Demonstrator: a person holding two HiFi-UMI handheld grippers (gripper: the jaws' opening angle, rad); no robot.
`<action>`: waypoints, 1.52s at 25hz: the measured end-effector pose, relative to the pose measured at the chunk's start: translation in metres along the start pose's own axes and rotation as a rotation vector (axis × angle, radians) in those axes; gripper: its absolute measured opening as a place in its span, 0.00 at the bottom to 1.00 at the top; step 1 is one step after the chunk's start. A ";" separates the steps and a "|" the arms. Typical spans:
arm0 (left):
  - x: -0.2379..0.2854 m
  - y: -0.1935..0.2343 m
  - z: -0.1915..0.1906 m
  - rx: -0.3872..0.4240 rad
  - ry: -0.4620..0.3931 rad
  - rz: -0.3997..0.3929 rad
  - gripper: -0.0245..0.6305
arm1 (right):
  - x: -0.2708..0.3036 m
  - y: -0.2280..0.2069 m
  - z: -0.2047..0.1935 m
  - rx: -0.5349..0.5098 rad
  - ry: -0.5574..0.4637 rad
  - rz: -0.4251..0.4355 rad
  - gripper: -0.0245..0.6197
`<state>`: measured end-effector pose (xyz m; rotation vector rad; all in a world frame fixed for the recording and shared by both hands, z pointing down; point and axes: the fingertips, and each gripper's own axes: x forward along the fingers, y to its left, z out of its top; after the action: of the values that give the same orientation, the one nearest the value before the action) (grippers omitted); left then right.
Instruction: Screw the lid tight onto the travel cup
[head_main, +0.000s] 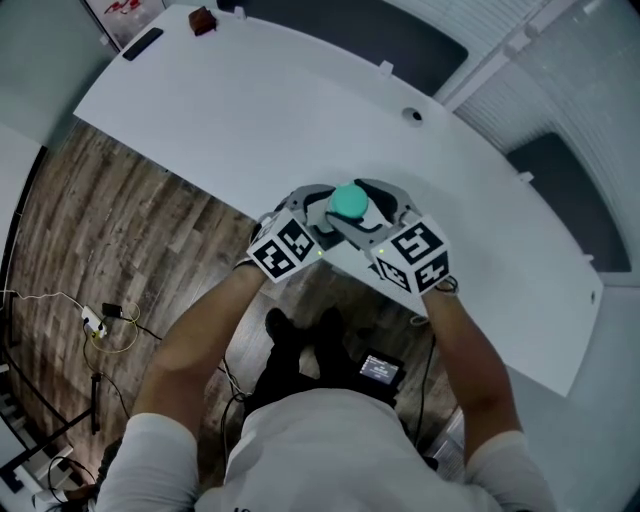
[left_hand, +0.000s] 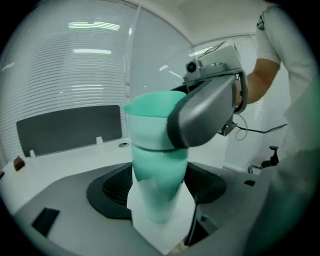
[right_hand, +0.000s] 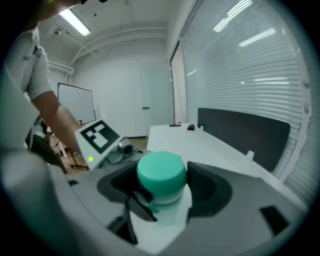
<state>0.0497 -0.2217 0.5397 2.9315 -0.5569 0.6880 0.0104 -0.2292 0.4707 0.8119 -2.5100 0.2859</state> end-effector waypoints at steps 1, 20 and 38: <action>0.002 -0.002 0.000 0.023 0.015 -0.035 0.54 | 0.001 0.003 0.000 -0.023 0.004 0.048 0.53; 0.013 0.012 0.002 -0.154 -0.036 0.265 0.54 | -0.001 -0.016 0.000 0.149 -0.040 -0.308 0.53; 0.002 0.001 -0.005 -0.025 0.011 0.006 0.53 | -0.001 -0.004 0.001 0.011 -0.030 -0.033 0.53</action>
<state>0.0489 -0.2229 0.5454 2.9023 -0.5692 0.6930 0.0127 -0.2321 0.4700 0.8681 -2.5225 0.2786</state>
